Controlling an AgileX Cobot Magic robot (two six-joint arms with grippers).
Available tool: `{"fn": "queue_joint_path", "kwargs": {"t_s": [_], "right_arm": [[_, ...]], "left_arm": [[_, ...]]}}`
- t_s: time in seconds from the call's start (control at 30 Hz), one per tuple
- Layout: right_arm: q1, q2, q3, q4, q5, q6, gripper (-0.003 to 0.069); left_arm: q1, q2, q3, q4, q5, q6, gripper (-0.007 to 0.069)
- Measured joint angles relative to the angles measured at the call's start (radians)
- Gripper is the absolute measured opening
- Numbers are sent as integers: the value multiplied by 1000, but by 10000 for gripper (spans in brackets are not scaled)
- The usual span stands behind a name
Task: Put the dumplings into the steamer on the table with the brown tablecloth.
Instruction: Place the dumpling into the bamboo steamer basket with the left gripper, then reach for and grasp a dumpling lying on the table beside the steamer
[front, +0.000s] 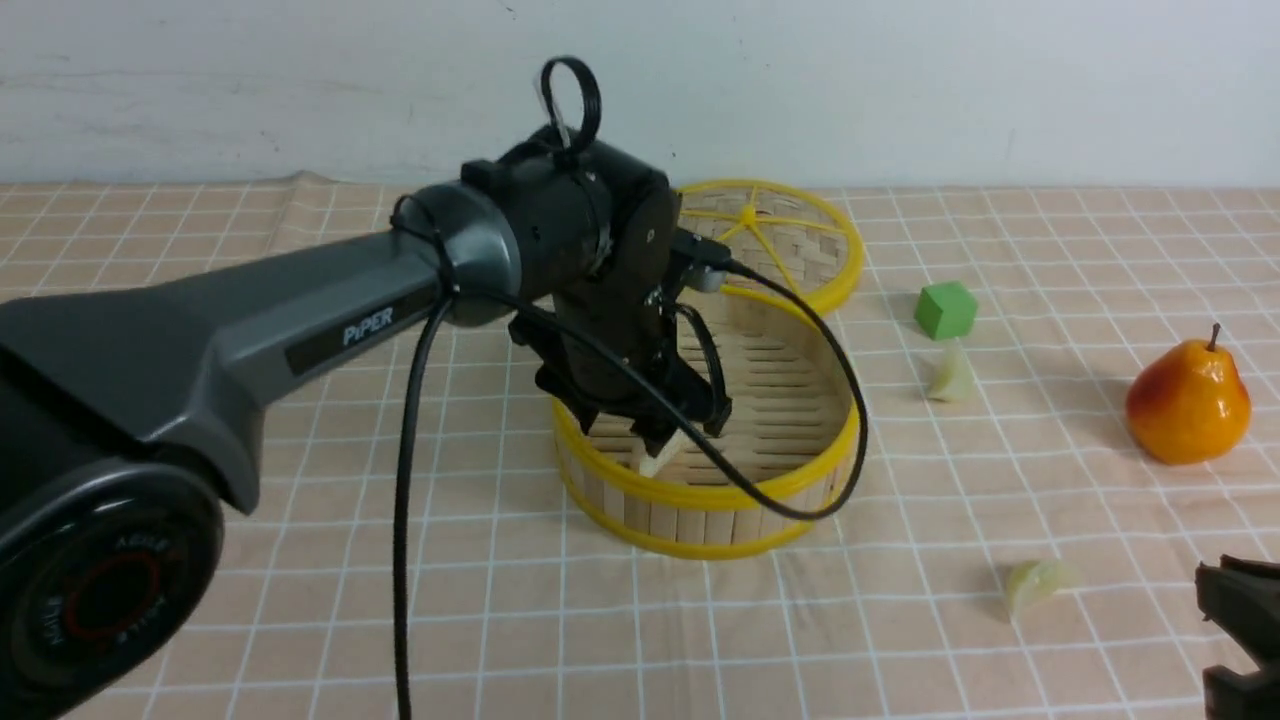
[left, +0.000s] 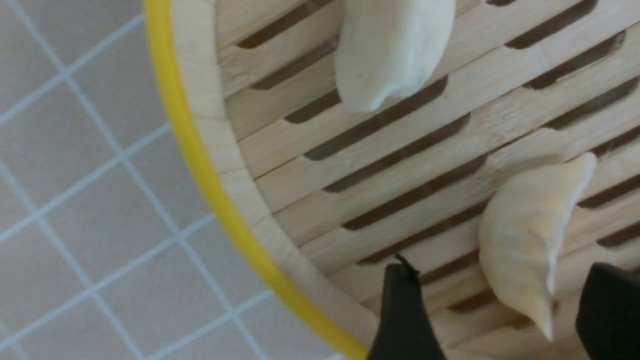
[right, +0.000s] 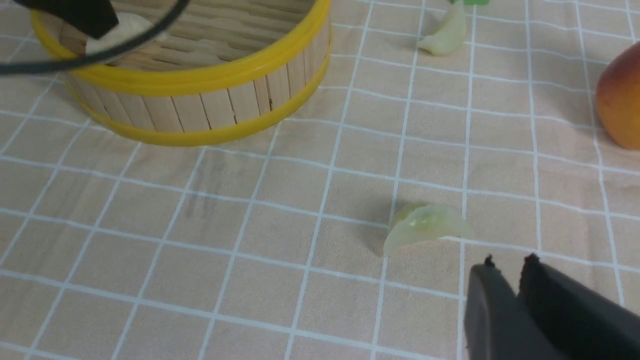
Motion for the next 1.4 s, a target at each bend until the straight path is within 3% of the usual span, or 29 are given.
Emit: {"fn": "queue_joint_path", "kwargs": {"t_s": [0.07, 0.17, 0.33, 0.37, 0.47, 0.53, 0.6, 0.73, 0.93, 1.2, 1.4], "right_arm": [[0, 4, -1, 34, 18, 10, 104], [0, 36, -18, 67, 89, 12, 123], [0, 206, -153, 74, 264, 6, 213], [0, 216, -153, 75, 272, 6, 218], [0, 398, -305, 84, 348, 4, 331], [0, 463, -351, 85, 351, 4, 370], [0, 611, -453, 85, 332, 6, 447], [-16, 796, -589, 89, 281, 13, 494], [-102, 1042, -809, 91, 240, 16, 501], [-140, 1285, -1080, 139, 190, 16, 501], [-140, 1392, -1146, 137, 77, 16, 454]], "left_arm": [[-2, -59, -59, -6, 65, -15, 456], [-6, -180, -100, -21, 131, -17, 384], [-7, -423, -82, -61, 198, -6, 159], [-7, -432, -78, -64, 199, -5, 148], [-7, -589, 71, -132, 209, 42, -3], [-7, -648, 167, -167, 209, 66, -14], [-8, -761, 392, -197, 174, 88, -14], [-8, -929, 691, -105, 89, 74, -14], [-8, -1229, 1047, 87, -12, -1, -14], [-8, -1620, 1422, 120, -280, -89, -14], [-8, -1772, 1553, 178, -452, -119, -14]]}}
